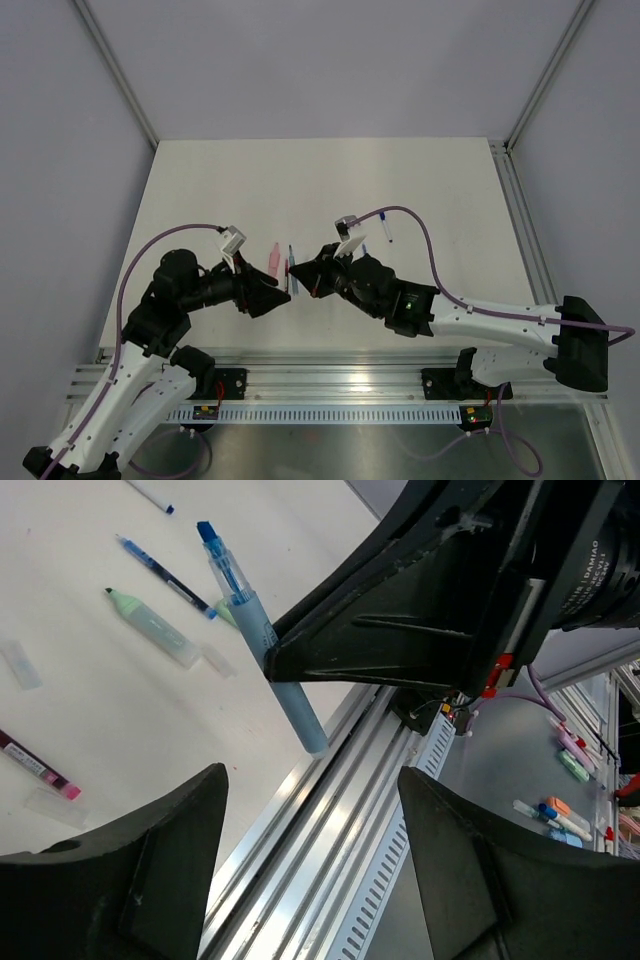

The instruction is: Insert the pens into the pen caps

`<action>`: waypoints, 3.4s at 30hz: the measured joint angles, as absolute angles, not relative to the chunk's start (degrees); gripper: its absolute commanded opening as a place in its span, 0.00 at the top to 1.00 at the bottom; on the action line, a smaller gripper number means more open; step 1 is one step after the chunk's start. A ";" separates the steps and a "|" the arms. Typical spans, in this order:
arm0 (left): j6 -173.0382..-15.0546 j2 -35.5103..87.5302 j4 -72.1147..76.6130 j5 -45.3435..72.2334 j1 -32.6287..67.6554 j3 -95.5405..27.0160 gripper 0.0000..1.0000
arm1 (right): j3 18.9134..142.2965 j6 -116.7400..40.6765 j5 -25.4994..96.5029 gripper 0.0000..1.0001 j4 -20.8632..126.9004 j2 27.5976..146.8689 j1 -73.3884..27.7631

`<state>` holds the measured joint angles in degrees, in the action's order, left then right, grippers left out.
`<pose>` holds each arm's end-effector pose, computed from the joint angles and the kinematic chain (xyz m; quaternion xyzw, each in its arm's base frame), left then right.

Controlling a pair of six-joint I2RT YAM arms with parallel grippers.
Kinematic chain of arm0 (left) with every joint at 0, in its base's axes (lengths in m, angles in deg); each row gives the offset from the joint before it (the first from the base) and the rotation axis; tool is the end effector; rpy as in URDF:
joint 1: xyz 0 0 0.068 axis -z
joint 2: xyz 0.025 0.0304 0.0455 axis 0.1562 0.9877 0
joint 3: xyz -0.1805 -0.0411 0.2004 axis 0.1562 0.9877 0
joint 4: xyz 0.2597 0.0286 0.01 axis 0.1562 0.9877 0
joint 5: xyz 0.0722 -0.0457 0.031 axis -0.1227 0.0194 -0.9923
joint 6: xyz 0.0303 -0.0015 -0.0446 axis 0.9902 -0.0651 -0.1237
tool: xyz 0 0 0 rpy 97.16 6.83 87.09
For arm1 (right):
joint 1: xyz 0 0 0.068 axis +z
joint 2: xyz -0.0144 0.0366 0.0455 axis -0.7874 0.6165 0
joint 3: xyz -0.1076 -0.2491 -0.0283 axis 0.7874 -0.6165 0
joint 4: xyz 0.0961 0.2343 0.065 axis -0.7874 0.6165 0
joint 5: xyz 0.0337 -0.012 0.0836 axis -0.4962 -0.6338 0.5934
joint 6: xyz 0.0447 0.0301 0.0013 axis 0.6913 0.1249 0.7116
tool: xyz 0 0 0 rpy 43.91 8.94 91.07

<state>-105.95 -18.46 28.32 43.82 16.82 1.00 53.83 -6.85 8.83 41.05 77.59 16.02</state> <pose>0.1054 -0.0755 0.3029 0.2099 0.7593 -0.4746 0.3926 0.1200 0.2651 0.3041 -0.0957 0.7633 0.4229 0.4789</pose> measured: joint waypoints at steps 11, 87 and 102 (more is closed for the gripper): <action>-107.02 -18.52 26.50 45.85 16.66 1.02 0.56 | 53.55 -5.01 5.71 1.00 33.51 77.50 22.30; -103.24 -35.79 35.73 19.25 18.50 -0.73 1.00 | 100.52 -2.63 10.74 0.81 86.64 132.06 -0.19; -103.24 -34.28 35.75 19.49 18.50 -0.73 1.00 | 86.36 -5.91 8.68 0.73 84.08 123.08 -0.19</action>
